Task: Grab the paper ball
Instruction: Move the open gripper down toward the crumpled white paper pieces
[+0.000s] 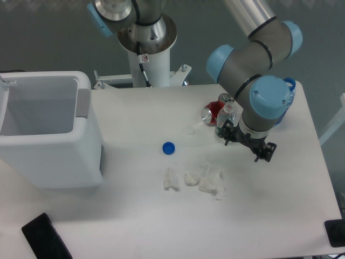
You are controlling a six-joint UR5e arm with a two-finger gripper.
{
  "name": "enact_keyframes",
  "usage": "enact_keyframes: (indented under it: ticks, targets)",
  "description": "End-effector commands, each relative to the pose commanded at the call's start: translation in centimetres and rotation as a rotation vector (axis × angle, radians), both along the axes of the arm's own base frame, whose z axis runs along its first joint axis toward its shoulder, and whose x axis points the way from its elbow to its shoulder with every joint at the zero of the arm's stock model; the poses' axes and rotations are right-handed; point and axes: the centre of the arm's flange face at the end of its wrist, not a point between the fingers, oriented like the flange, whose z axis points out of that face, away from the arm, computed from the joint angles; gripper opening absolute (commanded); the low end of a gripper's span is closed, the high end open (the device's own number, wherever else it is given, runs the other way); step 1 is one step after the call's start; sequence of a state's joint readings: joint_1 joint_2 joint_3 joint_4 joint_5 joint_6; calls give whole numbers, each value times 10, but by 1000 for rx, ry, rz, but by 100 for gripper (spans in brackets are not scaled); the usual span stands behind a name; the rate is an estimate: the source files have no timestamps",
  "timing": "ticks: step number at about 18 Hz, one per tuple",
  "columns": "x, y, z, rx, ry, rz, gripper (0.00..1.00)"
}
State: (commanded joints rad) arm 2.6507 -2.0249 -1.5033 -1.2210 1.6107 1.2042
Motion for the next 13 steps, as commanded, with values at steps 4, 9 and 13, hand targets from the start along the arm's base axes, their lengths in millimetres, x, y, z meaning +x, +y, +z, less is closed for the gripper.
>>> enact_keyframes:
  ticks: [4, 9, 13]
  targets:
    - [3, 5, 1, 33, -10, 23, 100]
    - [17, 12, -15, 52, -31, 93, 100]
    - [27, 12, -23, 95, -58, 112, 100]
